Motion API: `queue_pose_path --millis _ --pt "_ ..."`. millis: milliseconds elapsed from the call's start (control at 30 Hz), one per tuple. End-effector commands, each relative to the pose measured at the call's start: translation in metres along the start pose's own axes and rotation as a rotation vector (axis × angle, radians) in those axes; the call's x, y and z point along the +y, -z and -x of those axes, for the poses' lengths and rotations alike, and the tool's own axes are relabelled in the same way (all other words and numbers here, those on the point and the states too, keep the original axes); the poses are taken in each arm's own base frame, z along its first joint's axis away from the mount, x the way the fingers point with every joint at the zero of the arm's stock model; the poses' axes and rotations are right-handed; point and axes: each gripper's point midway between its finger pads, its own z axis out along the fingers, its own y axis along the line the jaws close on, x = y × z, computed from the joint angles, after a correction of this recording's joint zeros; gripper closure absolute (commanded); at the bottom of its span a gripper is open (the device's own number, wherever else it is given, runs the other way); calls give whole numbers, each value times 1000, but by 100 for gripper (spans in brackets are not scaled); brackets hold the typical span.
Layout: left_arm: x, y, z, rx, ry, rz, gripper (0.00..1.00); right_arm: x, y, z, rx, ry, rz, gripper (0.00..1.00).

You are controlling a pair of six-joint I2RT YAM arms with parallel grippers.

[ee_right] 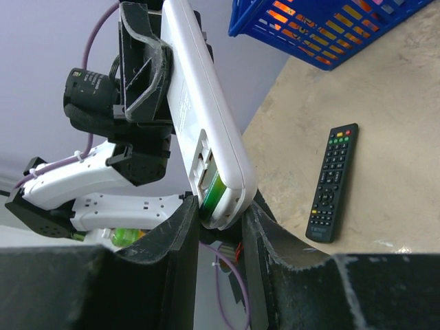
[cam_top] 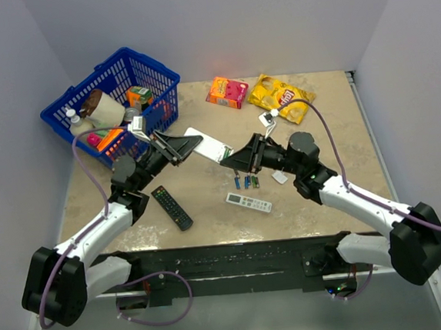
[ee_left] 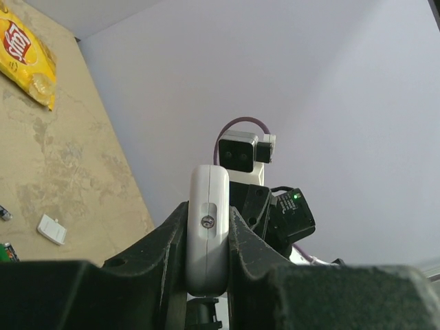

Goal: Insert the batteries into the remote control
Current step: Load the battery into the remote control.

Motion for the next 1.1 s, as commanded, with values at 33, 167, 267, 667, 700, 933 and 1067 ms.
queue_pose_path --millis 33,167,267,667,700,933,1067 --pt "-119 22 -5 30 -121 -368 100 -64 12 -11 6 -33 -245 67" --pt "-105 17 -3 20 -173 -295 100 -49 14 2 -22 44 -226 55" --pt "-98 15 -2 13 -198 -258 100 -40 16 8 -38 84 -212 48" --pt "-87 14 -2 12 -193 -217 100 -5 20 25 -92 152 -116 45" --pt "-86 14 -2 11 -197 -213 100 -1 20 28 -97 159 -111 45" --pt "-81 16 1 -7 -337 -171 100 7 31 53 -174 239 -193 43" --pt "-79 19 4 -23 -434 -152 100 11 36 59 -177 242 -242 43"
